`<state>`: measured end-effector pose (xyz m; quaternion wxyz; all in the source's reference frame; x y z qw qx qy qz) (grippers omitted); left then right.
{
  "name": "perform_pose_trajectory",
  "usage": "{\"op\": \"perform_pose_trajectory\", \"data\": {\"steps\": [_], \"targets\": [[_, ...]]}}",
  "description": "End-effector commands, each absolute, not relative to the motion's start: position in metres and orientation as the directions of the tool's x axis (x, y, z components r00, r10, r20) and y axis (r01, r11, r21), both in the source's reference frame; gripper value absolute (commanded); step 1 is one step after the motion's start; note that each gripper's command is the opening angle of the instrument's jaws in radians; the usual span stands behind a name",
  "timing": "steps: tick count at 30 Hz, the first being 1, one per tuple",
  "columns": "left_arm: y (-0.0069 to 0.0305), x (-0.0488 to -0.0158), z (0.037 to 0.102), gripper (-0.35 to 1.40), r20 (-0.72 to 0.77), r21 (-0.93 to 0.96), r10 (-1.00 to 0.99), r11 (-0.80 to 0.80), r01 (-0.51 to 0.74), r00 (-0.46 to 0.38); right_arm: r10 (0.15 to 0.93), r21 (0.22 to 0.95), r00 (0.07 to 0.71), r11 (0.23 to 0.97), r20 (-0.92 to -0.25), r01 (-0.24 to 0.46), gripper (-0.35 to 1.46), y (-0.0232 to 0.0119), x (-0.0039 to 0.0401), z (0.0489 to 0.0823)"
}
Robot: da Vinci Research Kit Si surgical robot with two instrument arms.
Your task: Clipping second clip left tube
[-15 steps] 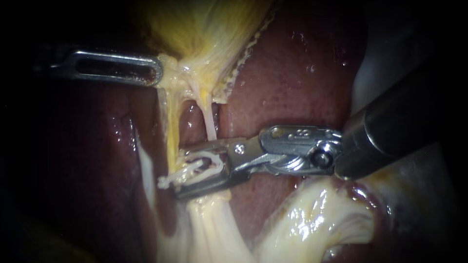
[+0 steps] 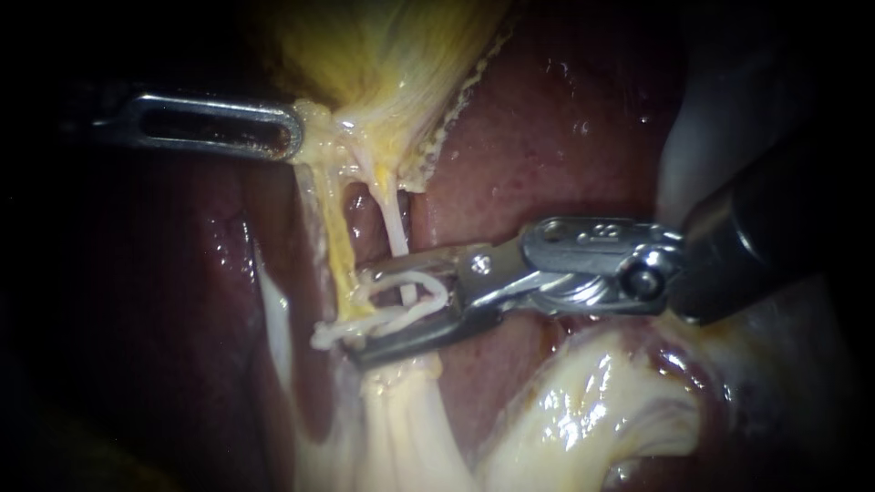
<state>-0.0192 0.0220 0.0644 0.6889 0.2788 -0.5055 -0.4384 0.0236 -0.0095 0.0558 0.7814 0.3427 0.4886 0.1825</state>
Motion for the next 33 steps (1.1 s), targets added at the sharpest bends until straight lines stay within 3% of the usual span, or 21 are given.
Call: {"op": "perform_pose_trajectory", "data": {"steps": [1,8,24,33], "targets": [[0.0220,-0.0192,0.0644,-0.35,0.452,0.827,-0.886,0.460,0.322,0.105,0.619,0.713,0.456,0.699,-0.639,0.051,0.50,-0.0095,0.0235,0.0558],[0.0220,-0.0192,0.0644,-0.35,0.452,0.827,-0.886,0.460,0.322,0.105,0.618,0.713,0.456,0.699,-0.640,0.053,0.50,-0.0092,0.0227,0.0565],[0.0219,-0.0193,0.0644,-0.35,0.452,0.827,-0.886,0.460,0.323,0.104,0.635,0.723,0.457,0.691,-0.623,0.026,0.50,-0.0086,0.0240,0.0616],[0.0217,-0.0195,0.0645,-0.35,0.454,0.825,-0.885,0.461,0.327,0.102,0.738,0.803,0.363,0.595,-0.569,0.049,0.50,-0.0091,0.0274,0.0618]]}}
